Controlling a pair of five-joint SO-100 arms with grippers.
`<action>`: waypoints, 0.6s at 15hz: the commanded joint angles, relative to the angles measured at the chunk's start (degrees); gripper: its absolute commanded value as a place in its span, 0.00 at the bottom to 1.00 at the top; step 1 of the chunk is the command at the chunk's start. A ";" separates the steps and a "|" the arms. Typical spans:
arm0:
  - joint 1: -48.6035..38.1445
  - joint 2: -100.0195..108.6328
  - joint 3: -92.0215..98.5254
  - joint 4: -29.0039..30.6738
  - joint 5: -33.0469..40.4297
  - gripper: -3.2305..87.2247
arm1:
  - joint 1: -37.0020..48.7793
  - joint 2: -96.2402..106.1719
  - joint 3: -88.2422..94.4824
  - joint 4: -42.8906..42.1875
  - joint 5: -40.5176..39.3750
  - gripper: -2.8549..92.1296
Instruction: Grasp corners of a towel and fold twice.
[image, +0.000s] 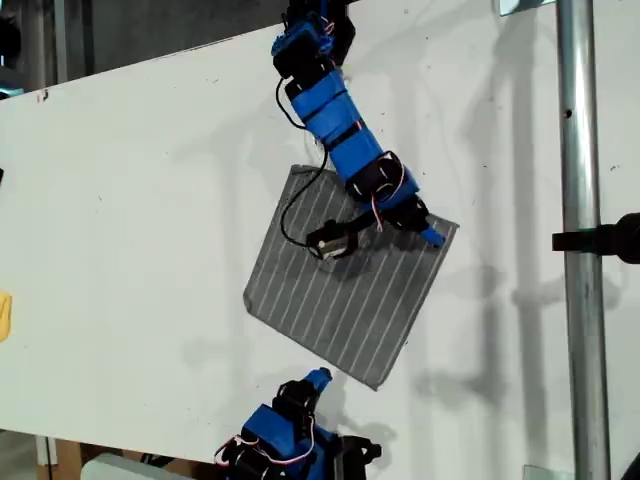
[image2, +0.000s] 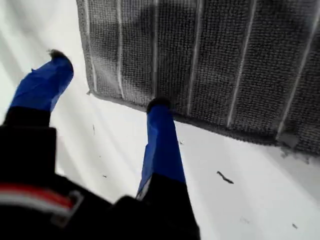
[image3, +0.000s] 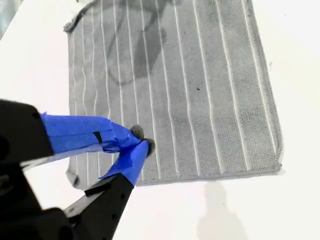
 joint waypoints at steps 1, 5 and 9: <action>-0.26 -0.18 -0.44 -1.32 0.35 0.00 | -1.23 -3.08 -4.83 -5.10 -0.53 0.38; -0.26 -0.09 0.44 -1.49 0.18 0.00 | -2.29 -8.53 -4.13 6.68 2.55 0.40; -0.18 0.26 1.76 -2.20 0.00 0.00 | -4.48 -7.65 -2.11 22.94 7.38 0.43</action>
